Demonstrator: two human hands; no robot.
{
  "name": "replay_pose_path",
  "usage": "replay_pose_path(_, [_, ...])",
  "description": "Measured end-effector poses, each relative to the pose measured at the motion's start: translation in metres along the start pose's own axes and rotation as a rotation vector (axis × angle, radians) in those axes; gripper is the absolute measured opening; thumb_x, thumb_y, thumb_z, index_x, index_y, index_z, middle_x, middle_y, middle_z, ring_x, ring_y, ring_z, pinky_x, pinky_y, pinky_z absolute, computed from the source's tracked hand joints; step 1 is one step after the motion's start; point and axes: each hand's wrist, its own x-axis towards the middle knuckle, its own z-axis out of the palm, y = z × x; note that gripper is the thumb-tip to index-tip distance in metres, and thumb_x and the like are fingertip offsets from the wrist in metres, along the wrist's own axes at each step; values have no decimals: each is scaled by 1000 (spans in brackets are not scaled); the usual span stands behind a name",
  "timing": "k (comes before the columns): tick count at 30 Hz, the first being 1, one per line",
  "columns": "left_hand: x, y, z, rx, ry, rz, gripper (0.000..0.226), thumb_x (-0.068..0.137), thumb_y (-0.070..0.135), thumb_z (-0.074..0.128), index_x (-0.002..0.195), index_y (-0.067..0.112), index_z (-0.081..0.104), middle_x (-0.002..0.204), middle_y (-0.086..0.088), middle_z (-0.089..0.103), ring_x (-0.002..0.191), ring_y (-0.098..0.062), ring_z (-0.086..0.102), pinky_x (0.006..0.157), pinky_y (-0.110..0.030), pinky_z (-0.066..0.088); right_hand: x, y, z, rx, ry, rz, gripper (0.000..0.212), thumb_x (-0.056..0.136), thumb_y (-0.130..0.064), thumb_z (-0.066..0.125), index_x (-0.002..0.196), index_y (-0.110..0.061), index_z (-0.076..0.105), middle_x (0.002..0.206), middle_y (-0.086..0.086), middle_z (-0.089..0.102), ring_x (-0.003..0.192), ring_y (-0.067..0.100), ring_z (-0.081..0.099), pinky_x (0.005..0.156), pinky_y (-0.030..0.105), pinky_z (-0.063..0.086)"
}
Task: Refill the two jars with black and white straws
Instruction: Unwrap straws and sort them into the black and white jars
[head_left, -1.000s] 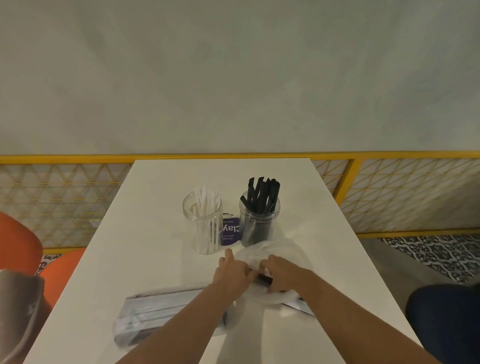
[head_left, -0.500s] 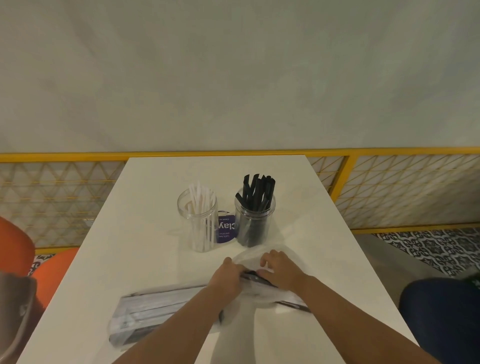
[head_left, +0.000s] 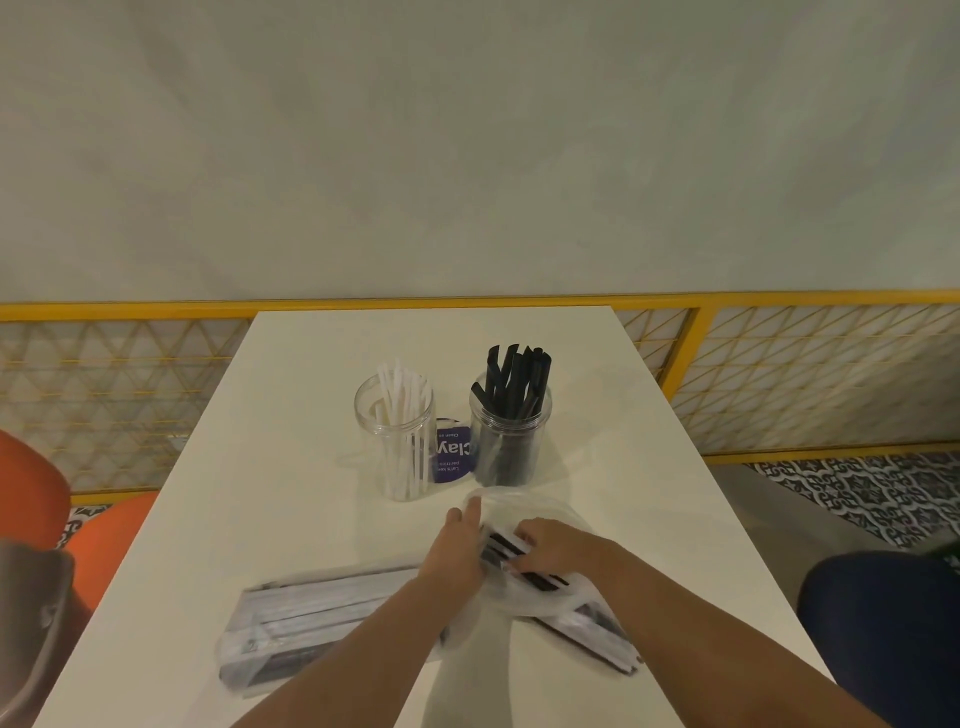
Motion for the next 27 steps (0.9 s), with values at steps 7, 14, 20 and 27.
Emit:
replay_pose_path(7, [-4,2,-3,-63,49,-30,76,92,11,50,149,8,-1,141,-12,29,124,-25,45,100,-28,39,2,-1,2,66,-81,83,39,89,-26,56,124,-11,51,119,6,53,110,21,50,92,28,38])
replay_pose_path(14, [-2,-1,-5,-122,41,-99,87,86,1,57,148,3,-3,150,-15,18,132,-27,39,102,-25,37,-3,8,-6,67,32,14,36,81,-24,63,61,-23,33,63,-7,35,59,10,32,54,23,25])
replay_pose_path(20, [-1,5,-14,-174,88,-107,86,85,5,58,149,6,1,148,-17,25,130,-28,41,103,-29,39,-11,6,-25,0,-1,-64,7,83,-22,57,85,-15,59,88,4,57,83,18,50,66,22,36])
replay_pose_path(27, [-3,19,-23,-227,115,-2,23,92,33,48,99,16,62,108,-7,54,101,-26,56,85,-33,46,-15,2,-31,36,43,-116,21,83,-11,55,72,-27,48,75,-11,49,69,6,46,59,10,31])
